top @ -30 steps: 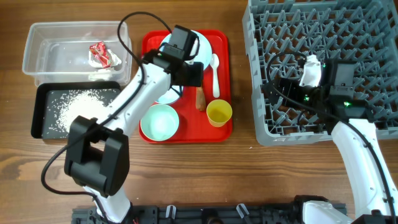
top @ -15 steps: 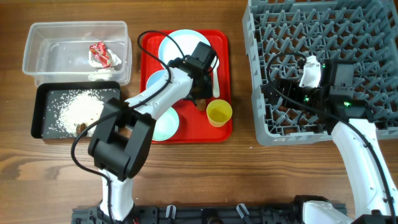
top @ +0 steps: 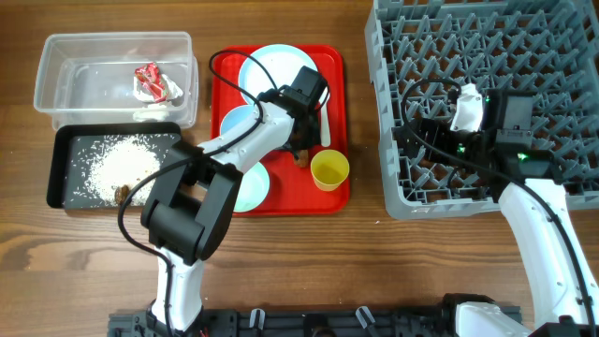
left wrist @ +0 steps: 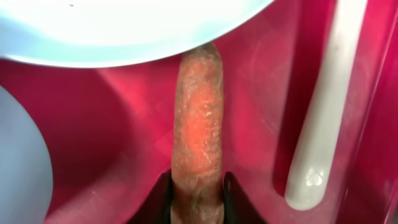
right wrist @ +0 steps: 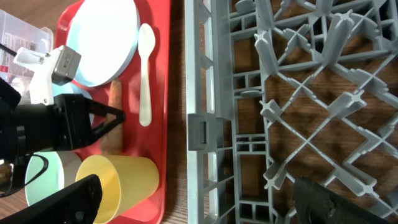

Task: Sort waste into correct bins and load items into the dishwasher rack
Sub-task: 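Reach left gripper toward the carrot on the red tray, then grasp the carrot with left gripper and drop it onto the black tray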

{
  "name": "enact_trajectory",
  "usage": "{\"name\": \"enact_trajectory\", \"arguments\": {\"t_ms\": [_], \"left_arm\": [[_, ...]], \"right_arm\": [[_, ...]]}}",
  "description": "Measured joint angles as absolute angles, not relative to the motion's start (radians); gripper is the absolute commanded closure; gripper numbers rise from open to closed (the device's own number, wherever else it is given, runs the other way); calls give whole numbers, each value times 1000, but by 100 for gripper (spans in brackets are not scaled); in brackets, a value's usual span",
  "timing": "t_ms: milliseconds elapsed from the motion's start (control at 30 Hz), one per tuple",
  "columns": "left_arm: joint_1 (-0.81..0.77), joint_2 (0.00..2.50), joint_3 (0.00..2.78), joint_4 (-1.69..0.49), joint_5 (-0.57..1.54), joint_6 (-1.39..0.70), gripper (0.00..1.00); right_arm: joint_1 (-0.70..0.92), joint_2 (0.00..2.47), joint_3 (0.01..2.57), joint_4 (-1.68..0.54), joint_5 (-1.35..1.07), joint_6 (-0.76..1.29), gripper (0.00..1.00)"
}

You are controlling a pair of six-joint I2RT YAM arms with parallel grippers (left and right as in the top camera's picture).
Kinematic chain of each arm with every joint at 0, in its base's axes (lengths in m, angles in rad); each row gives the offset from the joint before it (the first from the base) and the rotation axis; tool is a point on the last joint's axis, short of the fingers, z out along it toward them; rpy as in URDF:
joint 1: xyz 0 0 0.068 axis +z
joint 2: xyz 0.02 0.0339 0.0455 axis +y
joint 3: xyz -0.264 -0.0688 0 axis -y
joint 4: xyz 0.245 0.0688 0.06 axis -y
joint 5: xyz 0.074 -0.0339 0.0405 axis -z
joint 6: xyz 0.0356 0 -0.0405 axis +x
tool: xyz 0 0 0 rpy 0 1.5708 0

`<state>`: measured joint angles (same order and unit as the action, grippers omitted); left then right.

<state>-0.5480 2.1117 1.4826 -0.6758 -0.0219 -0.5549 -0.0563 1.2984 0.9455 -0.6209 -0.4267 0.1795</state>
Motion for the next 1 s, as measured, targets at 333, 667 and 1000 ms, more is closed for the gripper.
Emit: {"name": "enact_trajectory", "arguments": {"t_ms": [333,667,1000], "left_arm": [[-548,2104,1496,-686,-17,-556,96],[-533,1843,1545,-708,-84,-506,96],[-307,1612,1568,-995,-217,-515,96]], "right_arm": [[-56,1298,945,-621,-426,179,0],[-56,1298,945,-621,-426,179,0],[-56,1298,945,-621,-426,179,0]]}}
